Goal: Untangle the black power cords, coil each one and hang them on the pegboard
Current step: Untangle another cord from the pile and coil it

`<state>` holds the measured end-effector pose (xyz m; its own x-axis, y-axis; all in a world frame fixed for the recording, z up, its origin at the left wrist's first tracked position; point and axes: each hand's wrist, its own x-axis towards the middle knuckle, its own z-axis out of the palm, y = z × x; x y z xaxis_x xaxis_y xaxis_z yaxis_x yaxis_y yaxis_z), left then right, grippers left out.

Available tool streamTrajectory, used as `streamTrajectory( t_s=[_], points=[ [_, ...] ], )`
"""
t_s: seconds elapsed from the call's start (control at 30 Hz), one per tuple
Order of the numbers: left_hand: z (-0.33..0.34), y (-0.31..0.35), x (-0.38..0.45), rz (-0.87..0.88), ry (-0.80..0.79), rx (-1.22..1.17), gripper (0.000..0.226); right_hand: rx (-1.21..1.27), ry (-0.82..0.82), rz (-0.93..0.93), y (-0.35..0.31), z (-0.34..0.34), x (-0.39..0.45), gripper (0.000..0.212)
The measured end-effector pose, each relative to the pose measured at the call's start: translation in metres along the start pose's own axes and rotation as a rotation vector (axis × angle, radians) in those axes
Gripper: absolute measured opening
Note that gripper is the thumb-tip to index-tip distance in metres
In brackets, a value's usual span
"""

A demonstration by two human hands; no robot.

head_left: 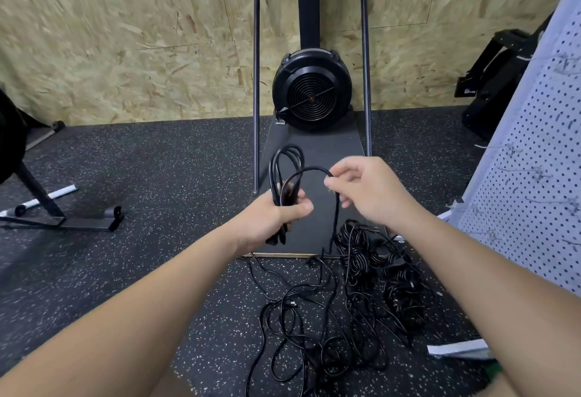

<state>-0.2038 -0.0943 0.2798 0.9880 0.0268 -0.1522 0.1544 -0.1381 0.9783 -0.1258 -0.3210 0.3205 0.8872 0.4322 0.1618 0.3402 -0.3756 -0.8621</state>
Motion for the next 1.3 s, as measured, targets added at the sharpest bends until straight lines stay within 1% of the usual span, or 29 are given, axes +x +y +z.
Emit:
streamTrajectory(
  t_s=[0.03,0.1,0.13,0.17,0.27,0.37,0.43,0.47,0.53,0.6,0.67,0.73,0.8,0.83,0.87,0.9,0.97,1.0,1.03,1.1,1.17,1.23,1.3],
  points=[
    [0.002,0.0,-0.003,-0.005,-0.031,0.051,0.035,0.094,0.006,-0.013,-0.006,0.001,-0.001,0.009],
    [0.011,0.003,-0.009,-0.018,-0.125,0.075,0.046,0.245,0.016,-0.04,-0.018,0.003,-0.004,0.009],
    [0.016,0.005,-0.012,-0.016,-0.164,0.089,0.05,0.286,0.029,-0.053,-0.023,0.002,-0.005,0.009],
    [0.021,0.007,-0.015,-0.005,-0.197,0.11,0.049,0.301,0.052,-0.06,-0.026,0.002,-0.005,0.009],
    [0.033,0.013,-0.02,0.031,-0.246,0.132,0.03,0.161,0.163,-0.121,-0.029,-0.004,-0.003,0.007],
    [0.039,0.017,-0.022,0.123,-0.248,0.192,0.036,0.011,0.282,-0.181,-0.026,-0.009,-0.004,0.005],
    [0.043,0.016,-0.022,0.132,-0.261,0.104,0.026,-0.08,0.324,-0.177,-0.022,-0.011,-0.003,0.006],
    [0.045,0.014,-0.022,0.124,-0.269,0.037,0.019,-0.085,0.308,-0.16,-0.02,-0.012,-0.002,0.006],
    [0.049,0.011,-0.022,0.107,-0.268,-0.058,0.004,0.028,0.226,-0.108,-0.016,-0.014,0.0,0.003],
    [0.049,0.01,-0.021,0.106,-0.256,-0.065,0.007,0.142,0.184,-0.077,-0.015,-0.017,-0.001,0.003],
    [0.049,0.014,-0.022,0.105,-0.264,-0.096,0.005,0.176,0.191,-0.068,-0.013,-0.017,-0.001,0.009],
    [0.048,0.017,-0.02,0.083,-0.234,-0.194,0.002,0.181,0.225,-0.031,-0.007,-0.012,0.001,0.017],
    [0.044,0.019,-0.015,0.072,-0.164,-0.308,0.008,0.141,0.223,0.024,0.0,-0.004,0.004,0.025],
    [0.042,0.019,-0.012,0.077,-0.127,-0.353,0.015,0.105,0.174,0.058,0.004,0.001,0.004,0.031],
    [0.039,0.019,-0.009,0.082,-0.092,-0.397,0.021,0.058,0.079,0.096,0.009,0.006,0.003,0.037],
    [0.037,0.02,-0.006,0.087,-0.062,-0.431,0.025,-0.001,-0.06,0.13,0.011,0.011,-0.001,0.039],
    [0.033,0.02,-0.003,0.1,-0.011,-0.472,0.026,-0.113,-0.363,0.18,0.018,0.024,-0.008,0.039],
    [0.031,0.021,-0.003,0.101,0.009,-0.485,0.025,-0.152,-0.476,0.197,0.024,0.032,-0.011,0.039],
    [0.029,0.021,-0.002,0.102,0.03,-0.501,0.023,-0.18,-0.556,0.209,0.03,0.04,-0.014,0.041],
    [0.027,0.021,-0.001,0.109,0.079,-0.532,0.021,-0.207,-0.649,0.218,0.039,0.051,-0.018,0.042],
    [0.023,0.021,0.0,0.123,0.12,-0.557,0.025,-0.19,-0.701,0.211,0.041,0.057,-0.019,0.034],
    [0.017,0.023,0.0,0.138,0.151,-0.587,0.031,-0.163,-0.697,0.209,0.04,0.056,-0.018,0.023],
    [0.009,0.025,0.0,0.155,0.204,-0.584,0.036,-0.085,-0.673,0.254,0.034,0.051,-0.016,0.023]
  ],
)
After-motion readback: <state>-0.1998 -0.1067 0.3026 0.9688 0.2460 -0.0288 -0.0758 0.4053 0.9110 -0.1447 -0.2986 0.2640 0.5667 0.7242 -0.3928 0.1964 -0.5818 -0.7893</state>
